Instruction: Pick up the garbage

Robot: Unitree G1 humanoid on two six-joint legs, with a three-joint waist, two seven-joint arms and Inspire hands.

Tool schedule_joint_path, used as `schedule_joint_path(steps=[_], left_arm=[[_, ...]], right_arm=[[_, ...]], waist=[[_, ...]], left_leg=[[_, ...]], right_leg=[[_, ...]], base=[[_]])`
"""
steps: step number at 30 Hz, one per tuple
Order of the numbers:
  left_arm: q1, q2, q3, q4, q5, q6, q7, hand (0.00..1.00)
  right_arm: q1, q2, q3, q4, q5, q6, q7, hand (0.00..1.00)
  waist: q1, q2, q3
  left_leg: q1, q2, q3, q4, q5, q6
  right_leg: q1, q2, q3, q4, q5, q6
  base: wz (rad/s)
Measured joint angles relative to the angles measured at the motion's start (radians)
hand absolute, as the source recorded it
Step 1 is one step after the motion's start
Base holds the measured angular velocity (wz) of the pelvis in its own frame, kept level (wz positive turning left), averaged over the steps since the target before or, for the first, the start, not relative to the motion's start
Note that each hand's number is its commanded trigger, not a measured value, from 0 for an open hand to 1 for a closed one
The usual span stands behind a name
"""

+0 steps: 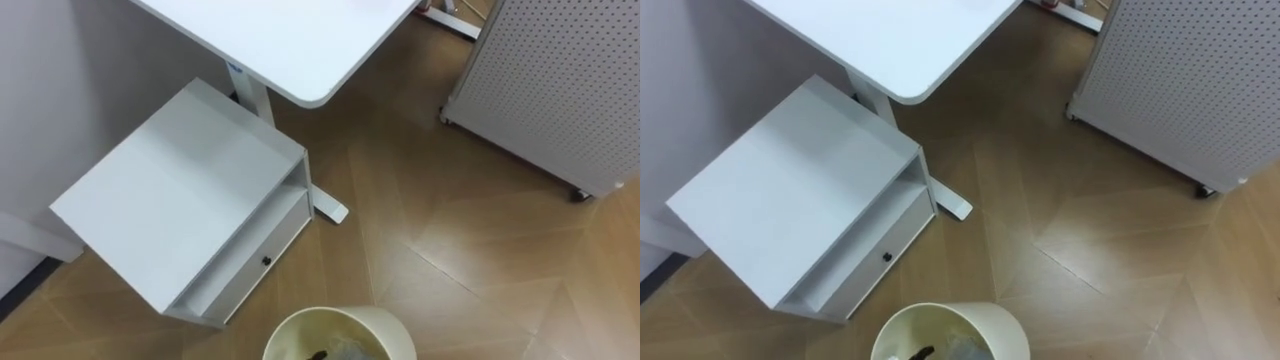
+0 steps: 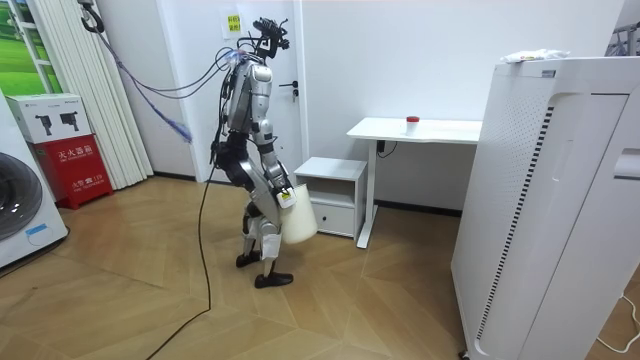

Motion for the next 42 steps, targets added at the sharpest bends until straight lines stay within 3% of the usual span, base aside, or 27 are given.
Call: schedule_joint_path(steps=[5, 9, 13, 20, 23, 25, 26, 27, 29, 32, 36, 38, 42], left_arm=[[-0.004, 0.011, 0.018, -0.029, 0.019, 0.0, 0.003, 0.0], [-0.01, 0.012, 0.032, -0.04, 0.031, 0.0, 0.01, 0.0], [-0.009, 0.015, 0.034, -0.058, 0.04, -0.002, 0.01, 0.0], [0.0, 0.054, 0.034, -0.222, 0.08, -0.021, 0.011, 0.0], [0.003, 0.083, 0.034, -0.3, 0.096, -0.035, 0.014, 0.0], [0.018, 0.105, 0.034, -0.377, 0.101, -0.036, 0.014, 0.0], [0.022, 0.117, 0.035, -0.42, 0.1, -0.042, 0.018, 0.0], [0.022, 0.116, 0.043, -0.442, 0.096, -0.047, 0.024, 0.0], [0.023, 0.109, 0.059, -0.444, 0.096, -0.05, 0.032, 0.0], [0.042, 0.113, 0.082, -0.445, 0.095, -0.058, 0.049, 0.0], [0.077, 0.112, 0.16, -0.474, 0.099, -0.059, 0.066, 0.0], [0.094, 0.119, 0.201, -0.519, 0.096, -0.062, 0.08, 0.0], [0.109, 0.122, 0.248, -0.592, 0.094, -0.087, 0.119, 0.0]], right_arm=[[0.0, -0.008, -0.007, 0.002, -0.007, 0.002, 0.01, 1.0], [0.0, -0.014, -0.017, 0.014, -0.005, 0.006, 0.01, 1.0], [0.002, -0.022, -0.022, 0.033, 0.006, 0.006, 0.015, 1.0], [0.044, -0.068, -0.068, 0.036, 0.06, 0.006, 0.054, 1.0], [0.061, -0.073, -0.09, 0.028, 0.082, 0.006, 0.054, 1.0], [0.078, -0.077, -0.117, 0.02, 0.08, 0.007, 0.053, 1.0], [0.092, -0.083, -0.127, 0.014, 0.076, 0.008, 0.053, 1.0], [0.108, -0.086, -0.143, 0.004, 0.067, 0.008, 0.052, 1.0], [0.128, -0.087, -0.165, -0.008, 0.044, 0.008, 0.05, 1.0], [0.166, -0.085, -0.169, -0.042, 0.042, 0.008, 0.05, 1.0], [0.175, -0.083, -0.178, -0.044, -0.009, 0.01, 0.067, 1.0], [0.176, -0.082, -0.188, -0.046, -0.018, 0.009, 0.075, 1.0], [0.179, -0.084, -0.193, -0.046, -0.017, 0.009, 0.079, 1.0]], waist=[[0.0, 0.007, 0.005], [-0.002, 0.011, 0.0162], [-0.004, 0.011, 0.0164], [-0.014, 0.011, 0.0142], [-0.043, 0.012, 0.0105], [-0.053, 0.011, 0.0031], [-0.055, 0.011, -0.0062], [-0.057, 0.009, -0.012], [-0.058, 0.007, -0.0162], [-0.054, -0.007, -0.0296], [-0.019, -0.016, -0.0342], [-0.02, -0.02, -0.035], [-0.024, -0.028, -0.0379]], left_leg=[[0.017, 0.001, 0.0, -0.003, 0.0, 0.0], [0.056, -0.002, 0.004, -0.016, 0.0, 0.0], [0.102, -0.003, 0.003, -0.04, 0.0, -0.001], [0.237, -0.017, 0.004, -0.1, 0.002, -0.002], [0.292, -0.019, 0.004, -0.113, 0.001, -0.002], [0.328, -0.021, 0.004, -0.13, 0.001, -0.002], [0.347, -0.024, 0.004, -0.141, 0.002, -0.002], [0.373, -0.027, 0.005, -0.155, 0.002, -0.002], [0.423, -0.032, 0.012, -0.183, 0.002, -0.002], [0.483, -0.032, 0.056, -0.206, 0.002, -0.002], [0.564, -0.018, 0.149, -0.266, 0.002, -0.002], [0.575, -0.015, 0.172, -0.272, 0.001, -0.002], [0.611, -0.011, 0.204, -0.295, 0.002, -0.005]], right_leg=[[0.018, 0.002, -0.001, -0.002, 0.0, 0.001], [0.052, 0.001, 0.004, -0.012, -0.002, 0.003], [0.095, 0.004, 0.007, -0.025, -0.003, 0.008], [0.216, 0.004, 0.009, -0.057, -0.008, 0.021], [0.278, 0.004, 0.004, -0.08, -0.013, 0.029], [0.312, 0.004, 0.005, -0.092, -0.015, 0.033], [0.331, 0.005, 0.004, -0.104, -0.015, 0.036], [0.352, 0.005, 0.005, -0.108, -0.016, 0.039], [0.39, 0.007, 0.007, -0.122, -0.017, 0.043], [0.428, 0.014, 0.004, -0.139, -0.016, 0.045], [0.45, 0.024, -0.011, -0.157, 0.015, 0.04], [0.45, 0.022, -0.032, -0.16, 0.025, 0.035], [0.468, 0.034, -0.033, -0.179, 0.041, 0.031]], base=[[0.0], [-0.02], [0.0], [0.0], [0.01], [0.0], [0.0], [-0.04], [-0.15], [-0.35], [-0.66], [-0.47], [-0.29]])
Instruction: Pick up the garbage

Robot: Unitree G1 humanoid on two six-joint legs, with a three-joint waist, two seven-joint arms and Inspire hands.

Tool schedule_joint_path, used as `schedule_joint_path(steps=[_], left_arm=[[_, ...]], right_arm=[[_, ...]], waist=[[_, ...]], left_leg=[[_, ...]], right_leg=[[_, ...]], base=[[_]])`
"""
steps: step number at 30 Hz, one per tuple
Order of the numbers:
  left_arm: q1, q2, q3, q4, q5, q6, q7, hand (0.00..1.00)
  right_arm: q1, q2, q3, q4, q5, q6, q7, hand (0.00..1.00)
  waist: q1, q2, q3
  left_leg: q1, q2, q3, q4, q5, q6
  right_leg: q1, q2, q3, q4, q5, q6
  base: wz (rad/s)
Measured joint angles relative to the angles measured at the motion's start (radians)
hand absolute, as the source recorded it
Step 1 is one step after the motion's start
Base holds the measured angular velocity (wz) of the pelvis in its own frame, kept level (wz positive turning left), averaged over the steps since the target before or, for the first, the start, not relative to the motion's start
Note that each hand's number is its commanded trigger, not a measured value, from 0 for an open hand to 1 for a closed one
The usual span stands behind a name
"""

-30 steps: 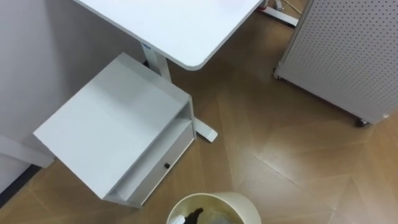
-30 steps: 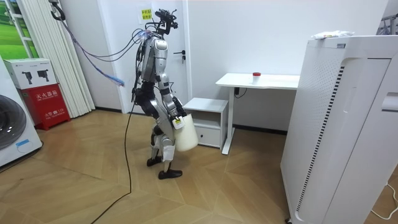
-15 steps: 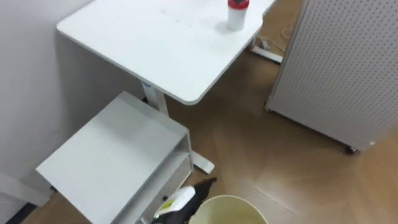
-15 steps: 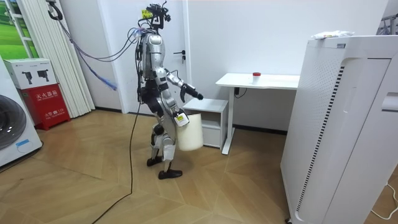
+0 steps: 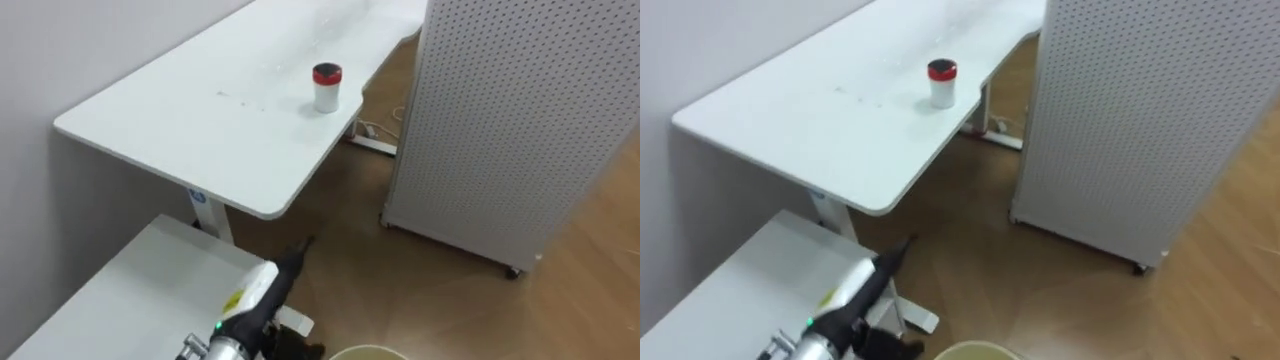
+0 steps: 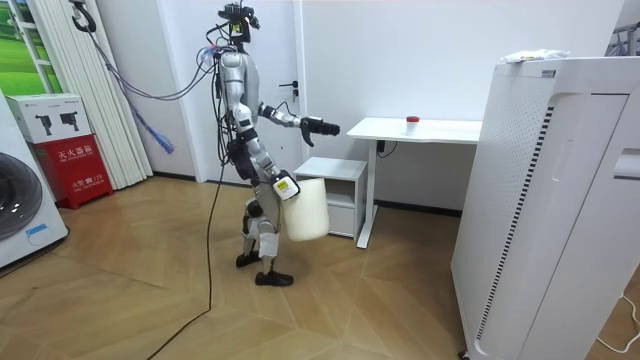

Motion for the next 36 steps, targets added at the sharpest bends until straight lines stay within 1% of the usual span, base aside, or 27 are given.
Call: schedule_joint_path(steps=[2, 5, 6, 10, 13, 15, 16, 17, 18, 19, 20, 21, 22, 23, 24, 25, 26, 27, 28, 29, 30, 31, 32, 33, 34, 35, 36], left_arm=[[0.002, -0.001, 0.004, -0.023, 0.0, -0.003, 0.015, 0.0], [0.006, 0.001, 0.021, -0.037, 0.0, -0.015, 0.035, 0.0], [0.006, 0.006, 0.023, -0.053, 0.0, -0.015, 0.048, 0.0], [0.006, 0.003, 0.023, -0.08, -0.038, -0.02, 0.06, 0.0], [0.006, 0.002, 0.024, -0.081, -0.066, -0.02, 0.06, 0.0], [0.007, 0.004, 0.027, -0.081, -0.066, -0.02, 0.059, 0.0], [0.007, 0.004, 0.03, -0.08, -0.066, -0.02, 0.059, 0.0], [0.013, 0.001, 0.042, -0.076, -0.068, -0.02, 0.058, 0.0], [0.017, 0.0, 0.052, -0.071, -0.086, -0.02, 0.058, 0.0], [0.022, -0.005, 0.059, -0.071, -0.094, -0.02, 0.058, 0.0], [0.026, -0.009, 0.067, -0.069, -0.105, -0.02, 0.062, 0.0], [0.029, -0.01, 0.066, -0.067, -0.119, -0.021, 0.072, 0.0], [0.032, -0.011, 0.065, -0.067, -0.124, -0.022, 0.078, 0.0], [0.039, -0.013, 0.065, -0.066, -0.137, -0.026, 0.089, 0.0], [0.046, -0.013, 0.066, -0.066, -0.139, -0.027, 0.101, 0.0], [0.047, -0.014, 0.069, -0.066, -0.139, -0.027, 0.105, 0.0], [0.048, -0.016, 0.076, -0.066, -0.14, -0.027, 0.113, 0.0], [0.052, -0.025, 0.096, -0.06, -0.14, -0.037, 0.119, 0.0], [0.056, -0.029, 0.11, -0.054, -0.139, -0.042, 0.124, 0.0], [0.063, -0.036, 0.13, -0.05, -0.139, -0.043, 0.135, 0.0], [0.068, -0.039, 0.145, -0.048, -0.139, -0.044, 0.152, 0.0], [0.068, -0.041, 0.149, -0.046, -0.139, -0.044, 0.159, 0.0], [0.073, -0.043, 0.153, -0.046, -0.14, -0.046, 0.174, 0.0], [0.081, -0.042, 0.164, -0.046, -0.139, -0.05, 0.191, 0.0], [0.085, -0.042, 0.174, -0.046, -0.138, -0.05, 0.194, 0.0], [0.089, -0.038, 0.183, -0.046, -0.137, -0.05, 0.205, 0.0], [0.091, -0.032, 0.19, -0.046, -0.138, -0.05, 0.211, 0.0]], right_arm=[[0.0, 0.0, 0.0, 0.0, -0.004, 0.0, 0.007, 1.0], [0.0, 0.0, -0.002, 0.0, -0.027, -0.002, 0.017, 1.0], [0.0, 0.0, -0.002, 0.0, -0.038, -0.002, 0.018, 1.0], [0.0, 0.0, -0.002, 0.0, -0.044, 0.0, 0.019, 1.0], [0.0, 0.0, -0.002, -0.008, -0.045, 0.0, 0.027, 1.0], [-0.001, 0.002, -0.002, -0.019, -0.07, 0.0, 0.036, 1.0], [-0.001, 0.002, -0.002, -0.019, -0.076, 0.0, 0.04, 1.0], [-0.001, 0.002, -0.002, -0.018, -0.081, 0.0, 0.047, 1.0], [0.002, 0.002, -0.002, -0.017, -0.081, 0.001, 0.049, 1.0], [0.003, 0.002, -0.002, -0.017, -0.082, 0.004, 0.049, 1.0], [0.003, 0.002, -0.002, -0.017, -0.082, 0.016, 0.047, 1.0], [0.006, 0.002, -0.001, -0.017, -0.081, 0.024, 0.039, 1.0], [0.007, 0.001, -0.002, -0.017, -0.081, 0.025, 0.032, 1.0], [0.008, -0.003, -0.002, -0.017, -0.082, 0.03, 0.017, 1.0], [0.008, -0.006, -0.003, -0.013, -0.083, 0.033, 0.002, 1.0], [0.008, -0.008, -0.003, -0.012, -0.083, 0.033, -0.006, 1.0], [0.011, -0.012, -0.003, -0.011, -0.083, 0.033, -0.02, 1.0], [0.016, -0.015, -0.006, -0.011, -0.083, 0.033, -0.031, 1.0], [0.02, -0.015, -0.007, -0.011, -0.082, 0.033, -0.032, 1.0], [0.026, -0.015, -0.008, -0.011, -0.081, 0.033, -0.033, 1.0], [0.031, -0.014, -0.01, -0.011, -0.081, 0.034, -0.037, 1.0], [0.036, -0.015, -0.011, -0.011, -0.081, 0.034, -0.038, 1.0], [0.049, -0.017, -0.011, -0.013, -0.081, 0.034, -0.039, 1.0], [0.052, -0.017, -0.011, -0.02, -0.082, 0.037, -0.04, 1.0], [0.051, -0.016, -0.011, -0.023, -0.082, 0.039, -0.04, 1.0], [0.052, -0.015, -0.011, -0.023, -0.082, 0.039, -0.042, 1.0], [0.053, -0.015, -0.011, -0.023, -0.082, 0.041, -0.044, 1.0]], waist=[[0.0, -0.001, -0.0003], [-0.001, -0.005, -0.0008], [-0.004, -0.007, -0.0014], [-0.003, -0.008, -0.0013], [-0.003, -0.007, -0.0002], [0.017, -0.012, 0.0025], [0.026, -0.016, 0.005], [0.03, -0.021, 0.0074], [0.03, -0.014, 0.0095], [0.029, -0.009, 0.0092], [0.03, -0.004, 0.0126], [0.036, -0.005, 0.0156], [0.035, -0.009, 0.0175], [0.043, -0.007, 0.0163], [0.057, -0.006, 0.0151], [0.064, -0.007, 0.015], [0.078, -0.012, 0.0167], [0.087, -0.012, 0.0119], [0.092, -0.011, 0.0085], [0.098, -0.008, 0.0014], [0.098, -0.008, 0.0008], [0.098, -0.011, 0.0], [0.101, -0.011, -0.0064], [0.105, -0.012, -0.0104], [0.105, -0.015, -0.0094], [0.104, -0.02, -0.0111], [0.106, -0.031, -0.0084]], left_leg=[[0.022, 0.006, 0.017, -0.016, 0.002, -0.004], [0.06, 0.016, 0.048, -0.027, -0.001, -0.011], [0.062, 0.019, 0.052, -0.03, -0.002, -0.013], [0.068, 0.029, 0.063, -0.018, -0.005, -0.019], [0.076, 0.048, 0.069, 0.019, -0.011, -0.03], [0.067, 0.079, 0.105, 0.1, -0.024, -0.05], [0.062, 0.088, 0.113, 0.14, -0.024, -0.051], [0.034, 0.118, 0.109, 0.25, -0.024, -0.051], [-0.007, 0.156, 0.073, 0.393, -0.017, -0.052], [-0.03, 0.172, 0.041, 0.457, -0.005, -0.049], [-0.084, 0.189, -0.039, 0.57, 0.038, -0.037], [-0.134, 0.179, -0.112, 0.63, 0.05, -0.039], [-0.158, 0.166, -0.139, 0.637, 0.047, -0.034], [-0.213, 0.141, -0.178, 0.63, 0.042, -0.027], [-0.264, 0.113, -0.197, 0.593, 0.042, -0.027], [-0.284, 0.094, -0.204, 0.563, 0.045, -0.031], [-0.321, 0.058, -0.231, 0.475, 0.056, -0.043], [-0.347, 0.028, -0.246, 0.367, 0.071, -0.055], [-0.353, 0.023, -0.251, 0.302, 0.085, -0.055], [-0.364, 0.01, -0.258, 0.2, 0.124, -0.051], [-0.365, -0.002, -0.265, 0.117, 0.166, -0.048], [-0.362, -0.009, -0.272, 0.078, 0.186, -0.047], [-0.359, -0.015, -0.288, 0.026, 0.215, -0.045], [-0.352, -0.023, -0.302, 0.02, 0.257, -0.038], [-0.347, -0.028, -0.308, 0.021, 0.276, -0.033], [-0.335, -0.038, -0.315, 0.021, 0.299, -0.016], [-0.318, -0.047, -0.314, 0.028, 0.306, -0.005]], right_leg=[[0.021, 0.01, -0.004, -0.027, 0.014, -0.004], [0.049, 0.019, -0.035, -0.042, 0.023, -0.013], [0.051, 0.021, -0.048, -0.049, 0.027, -0.017], [0.055, 0.029, -0.048, -0.048, 0.027, -0.018], [0.073, 0.031, -0.082, -0.049, 0.02, -0.033], [0.073, 0.031, -0.133, -0.026, -0.003, -0.062], [0.073, 0.03, -0.139, -0.018, -0.014, -0.069], [0.08, 0.031, -0.133, -0.004, -0.045, -0.082], [0.092, 0.049, -0.103, 0.007, -0.068, -0.081], [0.098, 0.059, -0.095, 0.014, -0.075, -0.088], [0.118, 0.077, -0.074, 0.027, -0.088, -0.104], [0.125, 0.085, -0.058, 0.043, -0.1, -0.121], [0.125, 0.087, -0.048, 0.048, -0.104, -0.127], [0.124, 0.094, -0.025, 0.048, -0.114, -0.124], [0.123, 0.095, -0.003, 0.048, -0.115, -0.128], [0.123, 0.095, 0.008, 0.048, -0.116, -0.13], [0.122, 0.097, 0.03, 0.049, -0.119, -0.133], [0.123, 0.101, 0.05, 0.048, -0.122, -0.136], [0.125, 0.105, 0.06, 0.048, -0.123, -0.136], [0.128, 0.113, 0.072, 0.055, -0.127, -0.144], [0.135, 0.117, 0.075, 0.069, -0.146, -0.147], [0.14, 0.119, 0.078, 0.077, -0.158, -0.146], [0.148, 0.127, 0.086, 0.085, -0.179, -0.144], [0.154, 0.128, 0.099, 0.1, -0.202, -0.14], [0.16, 0.127, 0.104, 0.102, -0.211, -0.136], [0.176, 0.124, 0.114, 0.097, -0.226, -0.129], [0.195, 0.117, 0.122, 0.09, -0.237, -0.122]], base=[[-0.26], [-0.28], [-0.19], [-0.1], [-0.14], [-0.36], [-0.54], [-0.49], [-0.43], [-0.44], [-0.47], [-0.46], [-0.5], [-0.67], [-0.73], [-0.75], [-0.66], [-0.62], [-0.52], [-0.37], [-0.26], [-0.14], [-0.17], [-0.2], [-0.19], [-0.14], [-0.14]])
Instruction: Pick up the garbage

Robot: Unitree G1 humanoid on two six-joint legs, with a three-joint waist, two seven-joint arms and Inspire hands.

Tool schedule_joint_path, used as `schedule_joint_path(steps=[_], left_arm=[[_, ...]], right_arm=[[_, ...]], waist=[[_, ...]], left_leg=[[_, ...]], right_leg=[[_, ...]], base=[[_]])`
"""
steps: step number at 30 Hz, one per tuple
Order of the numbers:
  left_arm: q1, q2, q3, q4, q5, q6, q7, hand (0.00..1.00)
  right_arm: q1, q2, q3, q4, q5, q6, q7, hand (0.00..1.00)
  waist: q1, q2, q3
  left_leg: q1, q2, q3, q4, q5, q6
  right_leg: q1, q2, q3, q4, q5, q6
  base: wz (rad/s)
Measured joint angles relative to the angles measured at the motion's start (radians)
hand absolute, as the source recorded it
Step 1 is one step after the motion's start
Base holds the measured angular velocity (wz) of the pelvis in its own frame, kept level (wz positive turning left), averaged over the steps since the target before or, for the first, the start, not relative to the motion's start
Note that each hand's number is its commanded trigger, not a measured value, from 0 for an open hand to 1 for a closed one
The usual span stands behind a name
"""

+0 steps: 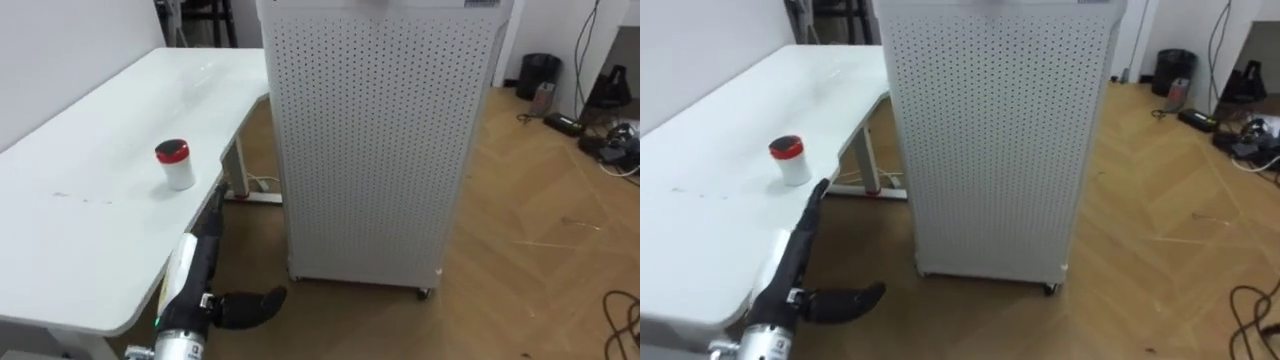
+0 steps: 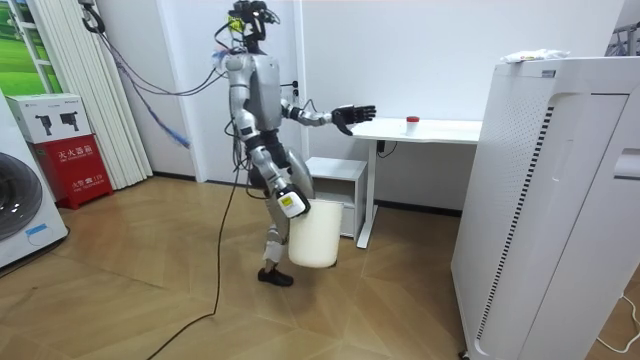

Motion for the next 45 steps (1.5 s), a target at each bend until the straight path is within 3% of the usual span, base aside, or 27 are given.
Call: schedule_joint_path(steps=[2, 5, 6, 7, 9, 10, 11, 12, 14, 16, 17, 18, 20, 24, 29, 32, 38, 45], left_arm=[[0.001, 0.001, 0.011, 0.0, -0.012, 0.0, 0.004, 0.0], [-0.003, -0.002, 0.022, -0.006, -0.037, 0.0, 0.012, 0.0], [-0.003, -0.003, 0.032, -0.006, -0.042, 0.0, 0.016, 0.0], [-0.006, -0.002, 0.033, -0.006, -0.044, 0.0, 0.018, 0.0], [-0.014, -0.001, 0.027, -0.008, -0.04, -0.002, 0.024, 0.0], [-0.015, -0.001, 0.025, -0.008, -0.04, -0.004, 0.025, 0.0], [-0.016, -0.003, 0.025, -0.008, -0.04, -0.006, 0.034, 0.0], [-0.017, -0.006, 0.027, -0.01, -0.04, -0.007, 0.05, 0.0], [-0.017, -0.001, 0.03, -0.018, -0.04, -0.009, 0.074, 0.0], [-0.018, 0.006, 0.032, -0.025, -0.037, -0.021, 0.09, 0.0], [-0.02, 0.006, 0.032, -0.026, -0.038, -0.026, 0.1, 0.0], [-0.017, 0.005, 0.031, -0.025, -0.039, -0.028, 0.109, 0.0], [-0.014, 0.006, 0.029, -0.037, -0.038, -0.028, 0.11, 0.0], [-0.009, 0.008, 0.029, -0.081, -0.037, -0.042, 0.136, 0.0], [-0.002, 0.009, 0.028, -0.112, -0.038, -0.042, 0.152, 0.0], [0.006, 0.011, 0.028, -0.155, -0.037, -0.042, 0.154, 0.0], [0.016, 0.022, 0.028, -0.165, -0.038, -0.042, 0.175, 0.0], [0.081, 0.023, 0.027, -0.165, -0.062, -0.042, 0.193, 0.0]], right_arm=[[0.002, 0.001, 0.0, -0.002, 0.0, 0.0, -0.01, 1.0], [0.008, -0.001, -0.019, -0.034, -0.029, 0.0, -0.032, 1.0], [0.008, 0.0, -0.019, -0.039, -0.028, 0.0, -0.034, 1.0], [0.008, 0.001, -0.019, -0.04, -0.024, 0.0, -0.036, 1.0], [0.008, 0.004, -0.014, -0.041, -0.018, 0.002, -0.044, 1.0], [0.007, 0.003, -0.011, -0.042, -0.019, 0.002, -0.046, 1.0], [0.006, 0.004, -0.007, -0.042, -0.018, 0.001, -0.05, 1.0], [0.004, 0.002, -0.007, -0.042, -0.017, 0.001, -0.05, 1.0], [-0.002, 0.004, -0.008, -0.042, -0.017, 0.001, -0.046, 1.0], [0.004, 0.013, -0.007, -0.042, -0.022, 0.001, -0.045, 1.0], [0.008, 0.017, -0.006, -0.038, -0.022, 0.001, -0.045, 1.0], [0.01, 0.019, -0.006, -0.033, -0.023, -0.001, -0.047, 1.0], [0.007, 0.018, -0.001, -0.027, -0.023, -0.002, -0.05, 1.0], [-0.011, 0.011, 0.001, -0.026, -0.035, -0.003, -0.034, 1.0], [-0.024, 0.001, 0.004, -0.004, -0.035, -0.003, -0.011, 1.0], [-0.028, 0.001, 0.012, 0.021, -0.039, -0.003, 0.008, 1.0], [-0.028, 0.003, 0.014, 0.02, -0.039, -0.002, 0.039, 1.0], [-0.009, 0.003, 0.014, -0.028, -0.061, -0.001, 0.049, 1.0]], waist=[[-0.002, -0.015, 0.0042], [0.003, -0.016, 0.003], [0.007, -0.013, 0.0011], [0.009, -0.012, 0.0006], [0.013, -0.01, 0.0017], [0.021, -0.006, 0.0017], [0.025, 0.004, 0.0049], [0.032, 0.015, 0.0082], [0.047, 0.032, 0.0087], [0.045, 0.032, 0.0083], [0.037, 0.027, 0.0081], [0.027, 0.025, 0.0095], [0.025, 0.027, 0.0038], [0.035, 0.017, 0.0081], [0.028, 0.012, 0.011], [0.03, 0.005, 0.0148], [0.034, 0.005, 0.0144], [0.043, 0.005, 0.0134]], left_leg=[[0.007, -0.019, 0.005, 0.042, -0.009, 0.022], [-0.018, -0.033, 0.029, 0.16, -0.114, 0.038], [-0.018, -0.033, 0.037, 0.2, -0.154, 0.044], [-0.015, -0.035, 0.039, 0.212, -0.171, 0.047], [0.008, -0.047, 0.047, 0.242, -0.221, 0.067], [0.02, -0.047, 0.046, 0.241, -0.239, 0.065], [0.042, -0.047, 0.031, 0.241, -0.258, 0.067], [0.056, -0.047, 0.01, 0.23, -0.269, 0.065], [0.07, -0.044, -0.014, 0.195, -0.265, 0.059], [0.085, -0.044, -0.047, 0.168, -0.258, 0.048], [0.094, -0.045, -0.065, 0.161, -0.255, 0.042], [0.105, -0.046, -0.091, 0.163, -0.262, 0.028], [0.119, -0.039, -0.126, 0.149, -0.257, 0.007], [0.154, -0.016, -0.15, 0.086, -0.239, -0.024], [0.174, -0.01, -0.172, 0.062, -0.237, -0.027], [0.184, -0.012, -0.176, 0.042, -0.237, -0.028], [0.19, -0.015, -0.185, 0.028, -0.237, -0.028], [0.217, -0.015, -0.181, 0.012, -0.236, -0.028]], right_leg=[[0.026, -0.021, -0.003, -0.016, -0.021, 0.014], [0.049, -0.052, -0.008, 0.0, -0.06, 0.043], [0.053, -0.064, -0.024, 0.032, -0.07, 0.06], [0.049, -0.076, -0.046, 0.069, -0.074, 0.068], [0.008, -0.128, -0.113, 0.245, -0.061, 0.121], [-0.005, -0.135, -0.114, 0.288, -0.049, 0.142], [-0.026, -0.147, -0.119, 0.344, -0.028, 0.177], [-0.044, -0.158, -0.127, 0.351, -0.039, 0.181], [-0.111, -0.187, -0.131, 0.341, -0.062, 0.178], [-0.157, -0.202, -0.109, 0.231, -0.059, 0.178], [-0.164, -0.204, -0.085, 0.104, -0.022, 0.181], [-0.168, -0.199, -0.06, 0.049, 0.091, 0.18], [-0.121, -0.177, -0.087, 0.002, 0.094, 0.166], [-0.065, -0.142, -0.131, -0.058, 0.099, 0.144], [-0.015, -0.129, -0.17, -0.122, 0.104, 0.136], [-0.004, -0.129, -0.178, -0.14, 0.104, 0.136], [0.009, -0.129, -0.186, -0.164, 0.108, 0.142], [0.035, -0.127, -0.188, -0.181, 0.11, 0.142]], base=[[0.01], [-0.09], [-0.22], [-0.06], [0.1], [0.05], [-0.03], [0.0], [0.01], [0.35], [0.63], [0.67], [0.51], [0.25], [0.16], [0.08], [0.03], [0.0]])
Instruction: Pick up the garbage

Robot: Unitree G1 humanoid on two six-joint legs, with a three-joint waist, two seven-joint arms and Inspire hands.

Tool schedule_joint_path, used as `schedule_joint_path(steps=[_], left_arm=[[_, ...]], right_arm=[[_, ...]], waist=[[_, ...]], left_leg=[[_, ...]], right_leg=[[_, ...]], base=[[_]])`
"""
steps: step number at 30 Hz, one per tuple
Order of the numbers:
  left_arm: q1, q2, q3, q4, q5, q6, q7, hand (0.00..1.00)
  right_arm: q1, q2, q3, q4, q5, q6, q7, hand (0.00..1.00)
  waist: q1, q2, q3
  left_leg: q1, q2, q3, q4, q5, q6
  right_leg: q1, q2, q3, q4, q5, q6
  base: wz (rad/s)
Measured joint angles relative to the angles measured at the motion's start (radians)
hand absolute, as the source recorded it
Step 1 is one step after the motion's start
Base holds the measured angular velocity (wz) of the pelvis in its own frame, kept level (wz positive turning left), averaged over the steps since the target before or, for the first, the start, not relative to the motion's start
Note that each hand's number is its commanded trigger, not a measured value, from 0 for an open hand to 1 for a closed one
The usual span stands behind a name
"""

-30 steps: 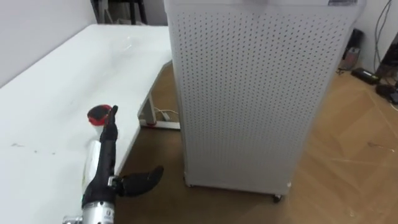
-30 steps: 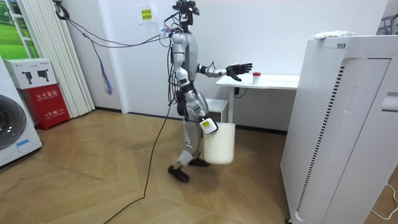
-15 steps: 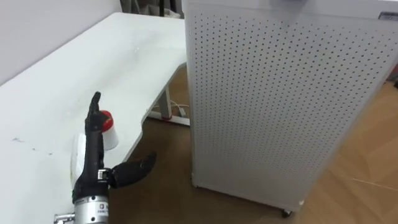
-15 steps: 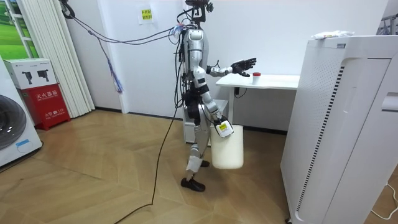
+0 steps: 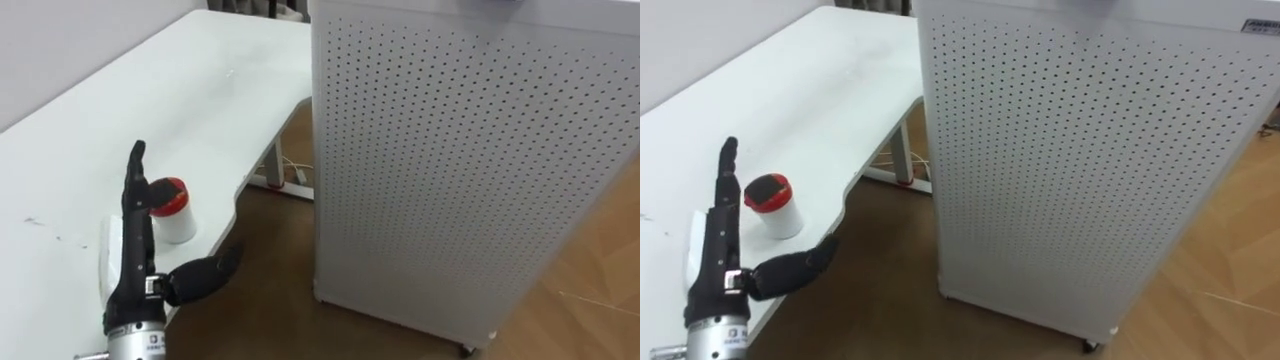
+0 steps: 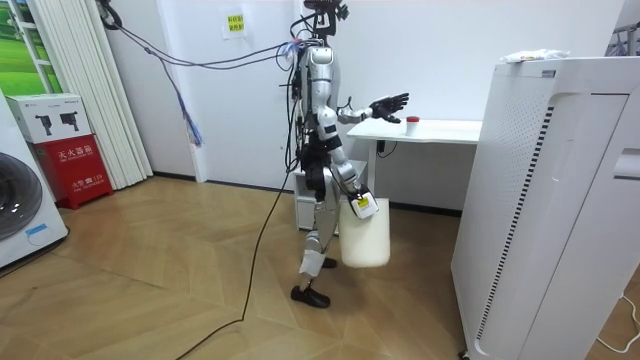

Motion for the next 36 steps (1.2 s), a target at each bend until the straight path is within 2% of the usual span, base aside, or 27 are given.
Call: schedule_joint_path(steps=[5, 11, 15, 22, 24, 28, 30, 36], left_arm=[[0.014, 0.0, 0.001, 0.005, -0.018, 0.0, 0.0, 0.0], [0.014, 0.001, 0.001, 0.005, -0.025, 0.0, 0.0, 0.0], [0.014, 0.001, 0.001, 0.01, -0.13, 0.0, 0.0, 0.0], [0.024, 0.001, 0.001, 0.049, -0.237, 0.0, 0.0, 0.0], [0.03, -0.001, -0.001, 0.057, -0.333, 0.0, -0.001, 0.0], [0.028, -0.004, -0.002, 0.108, -0.455, 0.006, -0.008, 0.0], [0.028, -0.011, -0.006, 0.161, -0.513, 0.017, -0.013, 0.0], [-0.005, -0.018, -0.01, 0.21, -0.529, 0.013, -0.001, 0.0]], right_arm=[[0.001, 0.0, 0.0, -0.003, -0.002, 0.0, 0.011, 1.0], [0.004, 0.001, 0.0, -0.003, -0.026, 0.0, 0.023, 1.0], [0.009, 0.0, 0.0, -0.003, -0.026, 0.0, 0.02, 1.0], [0.026, 0.001, 0.0, -0.002, -0.032, 0.0, 0.012, 1.0], [0.025, 0.001, -0.001, -0.003, -0.033, 0.0, 0.012, 1.0], [0.025, 0.005, 0.0, -0.003, -0.035, 0.003, 0.012, 1.0], [0.025, 0.011, 0.001, -0.003, -0.035, 0.007, 0.012, 1.0], [0.026, 0.015, 0.0, -0.008, -0.034, 0.038, 0.012, 1.0]], waist=[[0.006, -0.001, -0.0008], [0.001, -0.011, -0.0077], [0.002, -0.013, -0.0086], [0.006, -0.01, -0.0069], [0.003, -0.008, -0.0057], [-0.003, -0.007, -0.0055], [-0.02, -0.008, -0.0051], [-0.031, -0.005, -0.0038]], left_leg=[[0.003, 0.001, 0.004, -0.002, 0.0, 0.0], [0.008, -0.001, 0.004, -0.002, 0.0, 0.0], [0.02, -0.001, 0.0, -0.002, 0.0, 0.0], [0.03, 0.0, 0.0, -0.01, 0.001, -0.001], [0.029, 0.001, 0.005, -0.013, 0.0, -0.001], [0.032, 0.001, 0.009, -0.013, 0.0, -0.001], [0.034, 0.0, 0.012, -0.014, 0.0, -0.001], [0.041, 0.002, 0.02, -0.014, 0.001, -0.001]], right_leg=[[0.002, 0.002, 0.007, -0.003, 0.005, 0.001], [0.01, 0.0, 0.004, -0.005, 0.009, 0.005], [0.026, 0.0, -0.001, -0.009, 0.011, 0.005], [0.033, 0.001, -0.002, -0.01, 0.011, 0.005], [0.031, 0.001, -0.002, -0.01, 0.011, 0.005], [0.031, 0.001, 0.004, -0.01, 0.011, 0.005], [0.033, 0.0, 0.007, -0.01, 0.011, 0.005], [0.037, 0.001, 0.019, -0.01, 0.011, 0.005]], base=[[-0.01], [0.01], [0.02], [0.0], [0.0], [-0.02], [-0.02], [-0.04]])
